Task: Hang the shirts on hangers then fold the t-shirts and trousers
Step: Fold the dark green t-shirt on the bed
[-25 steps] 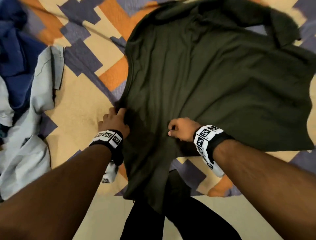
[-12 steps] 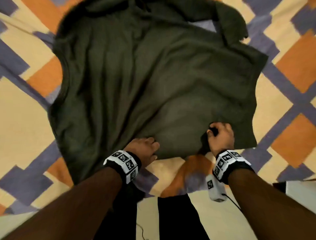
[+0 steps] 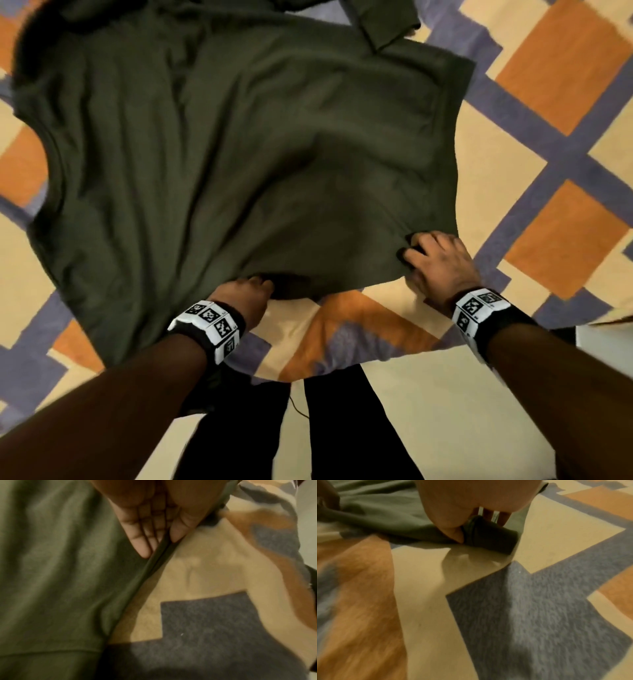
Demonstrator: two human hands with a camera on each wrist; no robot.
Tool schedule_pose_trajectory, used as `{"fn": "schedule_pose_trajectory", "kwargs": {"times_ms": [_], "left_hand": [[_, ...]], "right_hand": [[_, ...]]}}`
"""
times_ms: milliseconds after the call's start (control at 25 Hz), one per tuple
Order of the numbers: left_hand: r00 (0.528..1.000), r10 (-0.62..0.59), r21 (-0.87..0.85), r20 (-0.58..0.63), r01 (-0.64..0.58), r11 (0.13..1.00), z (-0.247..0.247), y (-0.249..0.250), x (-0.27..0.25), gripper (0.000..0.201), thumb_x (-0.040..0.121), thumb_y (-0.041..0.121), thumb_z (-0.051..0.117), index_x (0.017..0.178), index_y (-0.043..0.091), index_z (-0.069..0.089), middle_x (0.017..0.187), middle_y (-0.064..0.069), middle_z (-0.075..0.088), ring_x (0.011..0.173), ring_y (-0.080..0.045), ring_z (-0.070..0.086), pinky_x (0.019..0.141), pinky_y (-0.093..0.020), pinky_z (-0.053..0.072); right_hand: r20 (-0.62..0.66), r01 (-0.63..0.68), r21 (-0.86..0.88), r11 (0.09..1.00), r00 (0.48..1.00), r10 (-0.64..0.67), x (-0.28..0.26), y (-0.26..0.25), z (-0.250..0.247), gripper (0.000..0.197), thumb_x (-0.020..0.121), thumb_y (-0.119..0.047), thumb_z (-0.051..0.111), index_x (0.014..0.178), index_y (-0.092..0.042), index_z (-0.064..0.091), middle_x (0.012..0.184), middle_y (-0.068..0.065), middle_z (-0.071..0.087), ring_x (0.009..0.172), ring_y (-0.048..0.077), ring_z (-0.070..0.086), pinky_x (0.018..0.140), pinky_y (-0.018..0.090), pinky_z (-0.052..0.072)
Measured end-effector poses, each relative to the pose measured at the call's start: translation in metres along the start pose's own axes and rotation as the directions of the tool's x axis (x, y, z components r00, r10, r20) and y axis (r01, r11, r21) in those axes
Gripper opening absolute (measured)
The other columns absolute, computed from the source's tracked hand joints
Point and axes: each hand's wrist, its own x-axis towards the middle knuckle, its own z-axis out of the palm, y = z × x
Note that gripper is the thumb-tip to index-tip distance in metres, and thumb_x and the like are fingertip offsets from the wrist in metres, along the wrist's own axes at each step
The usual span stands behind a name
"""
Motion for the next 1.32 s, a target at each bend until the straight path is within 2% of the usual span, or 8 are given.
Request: {"fn": "schedule_pose_trajectory", "kwargs": {"times_ms": [120,280,360,520,760,920,1120,1320], "left_hand": [[0.995,0.075,-0.018,0.071,-0.074,0.997,-0.004,0.002,-0.012,0.032,0.094,0.031,0.044,0.123,0.022,0.050,0.130,-0.004,0.054,0.116,-0.028,0.055,0.089,-0.032,0.044],[0.979,0.121,0.008,0.163,-0.124,0.992,0.002,-0.005,-0.007,0.035,0.095,0.026,0.046,0.130,0.024,0.051,0.134,-0.003,0.053,0.120,-0.025,0.053,0.097,-0.034,0.043],[0.979,0.125,-0.041,0.159,-0.119,0.992,0.003,-0.007,0.005,0.036,0.095,0.033,0.048,0.130,0.027,0.053,0.132,-0.002,0.055,0.119,-0.024,0.054,0.097,-0.034,0.045],[0.994,0.057,-0.314,-0.090,-0.083,0.946,-0.031,-0.017,0.033,0.032,0.093,0.035,0.050,0.124,0.028,0.056,0.121,0.000,0.061,0.109,-0.023,0.058,0.090,-0.028,0.046],[0.872,-0.164,-0.508,-0.462,-0.108,0.854,-0.142,-0.056,0.083,0.031,0.085,0.016,0.065,0.116,0.010,0.064,0.113,-0.014,0.059,0.104,-0.032,0.057,0.088,-0.030,0.042],[0.848,-0.242,-0.375,-0.472,0.056,0.925,-0.191,-0.094,0.117,0.050,0.081,0.021,0.070,0.128,0.010,0.056,0.132,-0.018,0.043,0.119,-0.040,0.045,0.102,-0.042,0.039],[0.765,-0.328,-0.386,-0.555,0.113,0.916,-0.223,-0.131,0.154,0.056,0.087,0.033,0.061,0.138,0.017,0.043,0.155,-0.011,0.018,0.139,-0.038,0.023,0.110,-0.051,0.029],[0.711,-0.388,-0.335,-0.586,0.223,0.916,-0.244,-0.142,0.169,0.059,0.090,0.052,0.048,0.143,0.040,0.024,0.156,0.009,0.013,0.126,-0.041,0.032,0.096,-0.056,0.039]], "right_hand": [[-0.043,0.012,-0.016,1.000,0.999,-0.013,-0.014,-0.001,-0.025,0.029,0.073,-0.032,0.053,0.088,-0.016,0.072,0.093,0.009,0.063,0.084,0.035,0.059,0.078,0.044,0.048],[0.493,0.040,-0.099,0.994,0.870,0.014,-0.020,-0.010,-0.030,0.039,0.087,-0.037,0.056,0.125,-0.034,0.057,0.127,-0.004,0.054,0.118,0.025,0.049,0.096,0.038,0.037],[0.589,-0.002,-0.066,0.998,0.807,0.041,-0.006,-0.012,-0.025,0.040,0.089,-0.045,0.050,0.128,-0.037,0.051,0.132,-0.008,0.052,0.122,0.022,0.050,0.100,0.038,0.039],[0.423,-0.176,0.072,0.982,0.897,0.130,0.045,0.003,-0.042,0.028,0.090,-0.047,0.048,0.099,-0.025,0.063,0.110,0.004,0.065,0.101,0.029,0.062,0.081,0.035,0.050],[-0.062,-0.165,0.293,0.942,0.980,0.192,0.158,0.046,-0.110,0.024,0.092,-0.028,0.053,0.108,-0.015,0.064,0.114,0.010,0.056,0.107,0.033,0.053,0.088,0.040,0.047],[-0.034,-0.211,0.244,0.947,0.974,0.226,0.217,0.092,-0.143,0.041,0.085,-0.013,0.054,0.126,-0.015,0.051,0.132,0.012,0.047,0.122,0.036,0.045,0.097,0.047,0.044],[0.071,-0.326,0.382,0.865,0.943,0.325,0.262,0.110,-0.147,0.018,0.080,-0.012,0.062,0.094,-0.023,0.057,0.103,0.009,0.063,0.102,0.034,0.059,0.085,0.037,0.048],[0.016,-0.349,0.291,0.891,0.933,0.360,0.256,0.116,-0.147,0.015,0.088,-0.016,0.053,0.099,-0.022,0.061,0.112,0.013,0.062,0.105,0.036,0.058,0.084,0.037,0.047]]}}
